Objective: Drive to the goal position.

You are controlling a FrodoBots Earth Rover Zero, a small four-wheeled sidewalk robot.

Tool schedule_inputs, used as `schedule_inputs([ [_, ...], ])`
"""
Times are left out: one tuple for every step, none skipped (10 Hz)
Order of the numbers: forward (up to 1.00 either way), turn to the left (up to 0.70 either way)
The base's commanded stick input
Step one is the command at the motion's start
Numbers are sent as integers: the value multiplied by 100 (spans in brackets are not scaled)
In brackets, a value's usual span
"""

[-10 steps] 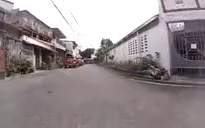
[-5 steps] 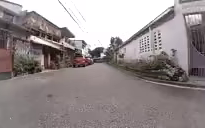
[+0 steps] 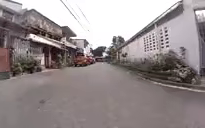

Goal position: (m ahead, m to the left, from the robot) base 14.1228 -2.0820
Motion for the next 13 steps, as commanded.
schedule_inputs([
  [70,0],
  [70,0],
  [70,0],
  [70,0],
  [70,0],
  [70,0],
  [70,0],
  [70,0],
  [70,0],
  [70,0],
  [70,0],
  [70,0],
  [70,0],
])
